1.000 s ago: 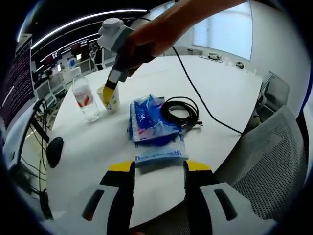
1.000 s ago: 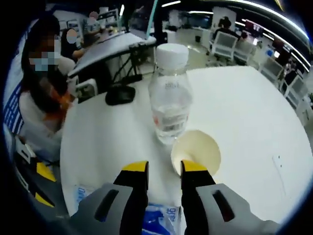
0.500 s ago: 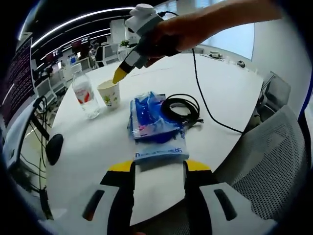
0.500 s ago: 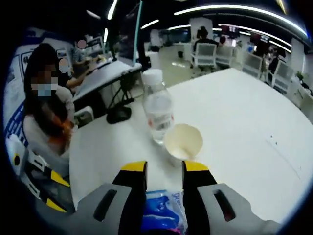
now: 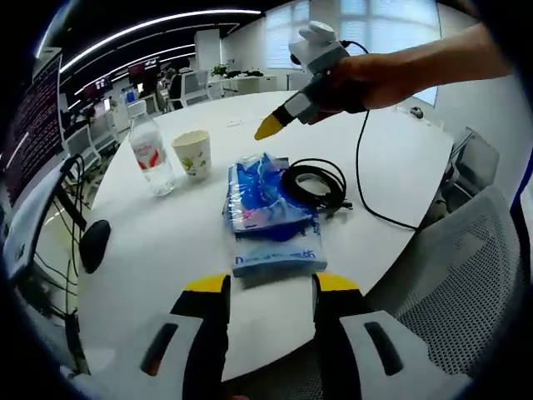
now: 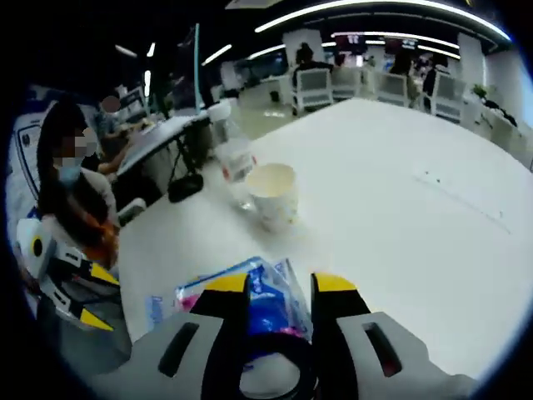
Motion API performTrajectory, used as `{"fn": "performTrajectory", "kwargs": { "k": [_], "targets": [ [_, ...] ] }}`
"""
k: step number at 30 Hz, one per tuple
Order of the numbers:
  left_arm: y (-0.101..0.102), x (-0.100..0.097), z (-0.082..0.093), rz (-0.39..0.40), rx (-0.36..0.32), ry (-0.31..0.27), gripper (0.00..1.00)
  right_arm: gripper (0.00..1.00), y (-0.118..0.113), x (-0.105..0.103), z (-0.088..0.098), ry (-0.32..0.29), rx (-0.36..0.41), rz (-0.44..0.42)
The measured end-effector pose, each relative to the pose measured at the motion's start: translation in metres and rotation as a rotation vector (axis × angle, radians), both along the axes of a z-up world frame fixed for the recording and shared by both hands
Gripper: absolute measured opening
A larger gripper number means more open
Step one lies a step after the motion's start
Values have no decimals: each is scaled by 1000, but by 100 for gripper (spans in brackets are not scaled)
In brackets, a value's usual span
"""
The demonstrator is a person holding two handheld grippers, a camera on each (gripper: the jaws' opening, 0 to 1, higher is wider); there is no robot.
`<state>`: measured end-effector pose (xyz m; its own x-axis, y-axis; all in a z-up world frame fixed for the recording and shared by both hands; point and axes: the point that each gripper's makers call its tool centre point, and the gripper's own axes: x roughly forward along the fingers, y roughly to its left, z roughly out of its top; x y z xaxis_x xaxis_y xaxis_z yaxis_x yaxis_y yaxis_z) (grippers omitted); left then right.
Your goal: Arrange the tabletop items into an orderly group along one side of the table until the central work area is clear of visible clutter.
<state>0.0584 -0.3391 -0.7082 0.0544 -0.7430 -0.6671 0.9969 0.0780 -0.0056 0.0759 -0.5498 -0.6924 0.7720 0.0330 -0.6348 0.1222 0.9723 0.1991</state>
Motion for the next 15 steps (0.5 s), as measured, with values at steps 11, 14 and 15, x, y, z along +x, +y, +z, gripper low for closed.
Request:
{"fn": "performTrajectory", "kwargs": {
  "k": [11,14,15],
  "targets": [
    [0,-1,-2,3,14,10,38,28,0,-43,-21,32,35,-49],
    [1,0,-3,7,18,10,38,28,1,-52,-29,44,43,-55],
    [2,0,-3,9,19,11,38,28,3,-56,-32,52,47,-58]
  ]
}}
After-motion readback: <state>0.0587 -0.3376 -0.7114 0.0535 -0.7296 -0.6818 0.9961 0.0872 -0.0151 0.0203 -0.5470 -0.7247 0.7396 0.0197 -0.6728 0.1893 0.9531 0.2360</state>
